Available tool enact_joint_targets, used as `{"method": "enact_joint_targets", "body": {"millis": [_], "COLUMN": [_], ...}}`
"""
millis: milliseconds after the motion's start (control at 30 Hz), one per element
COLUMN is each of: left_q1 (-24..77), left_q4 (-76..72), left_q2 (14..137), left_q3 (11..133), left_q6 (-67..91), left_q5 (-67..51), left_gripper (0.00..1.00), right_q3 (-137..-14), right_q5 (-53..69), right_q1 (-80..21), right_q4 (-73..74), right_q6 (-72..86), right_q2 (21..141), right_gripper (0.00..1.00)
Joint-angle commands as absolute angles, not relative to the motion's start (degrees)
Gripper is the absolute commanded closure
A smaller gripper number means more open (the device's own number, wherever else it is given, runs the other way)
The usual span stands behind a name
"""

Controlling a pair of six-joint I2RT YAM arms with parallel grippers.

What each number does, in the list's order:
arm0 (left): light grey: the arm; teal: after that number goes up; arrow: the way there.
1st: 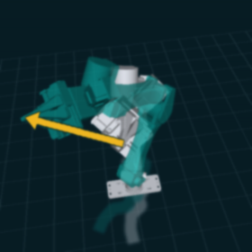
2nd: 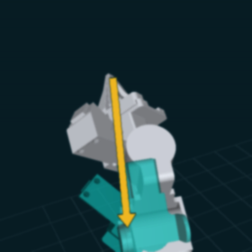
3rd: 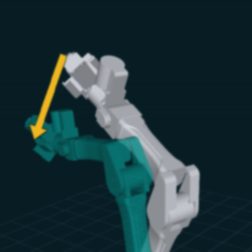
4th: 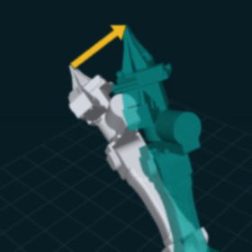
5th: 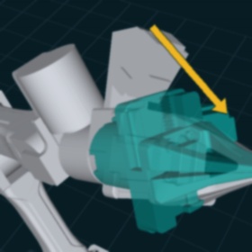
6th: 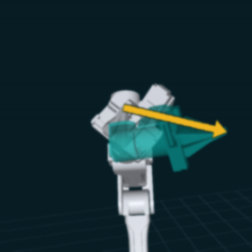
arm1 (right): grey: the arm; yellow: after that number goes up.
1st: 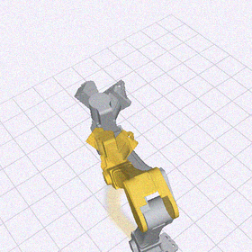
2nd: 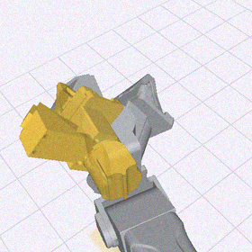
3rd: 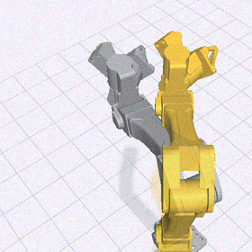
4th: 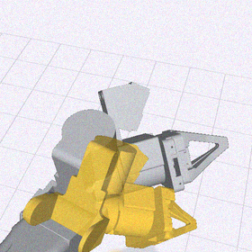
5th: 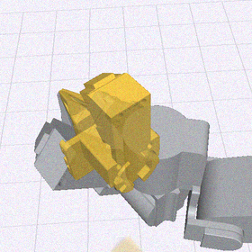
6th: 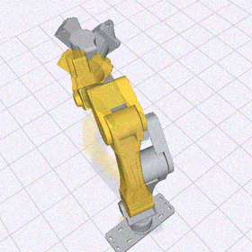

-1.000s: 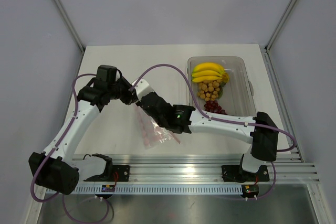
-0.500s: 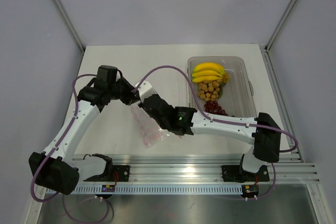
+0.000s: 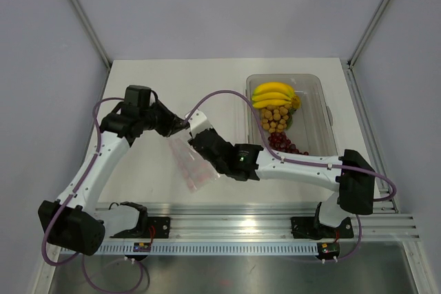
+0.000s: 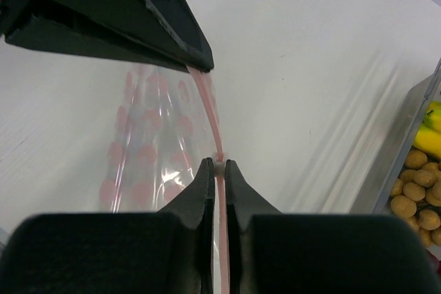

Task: Place the food in the zip-top bag and seal the zipper
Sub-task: Unzip the zipper food storage bag at the center of the board.

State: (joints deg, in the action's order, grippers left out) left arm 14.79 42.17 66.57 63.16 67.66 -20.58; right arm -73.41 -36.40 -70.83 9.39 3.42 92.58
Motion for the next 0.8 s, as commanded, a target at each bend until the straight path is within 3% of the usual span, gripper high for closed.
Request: {"method": "enact_joint_targets", "body": {"millis": [0, 767], "left_q1": [13.27, 7.47], "left_q4": [39.81, 41.22], "left_q2": [65.57, 68.82], "left_q3": [65.91, 72.51], "left_q6": [68.12, 65.22], "left_q5": [-20.74, -21.36], "left_gripper": [1.00, 1.00], "right_q3": [-71.29, -60.74], "right_q5": [-38.76, -37.44], "right_q1": [-71.37, -73.12], "right_q4": [12.74, 20.04], "right_q6": [6.15, 18.54], "right_q2": [89.56, 81.74], "right_gripper": [1.00, 1.00]}}
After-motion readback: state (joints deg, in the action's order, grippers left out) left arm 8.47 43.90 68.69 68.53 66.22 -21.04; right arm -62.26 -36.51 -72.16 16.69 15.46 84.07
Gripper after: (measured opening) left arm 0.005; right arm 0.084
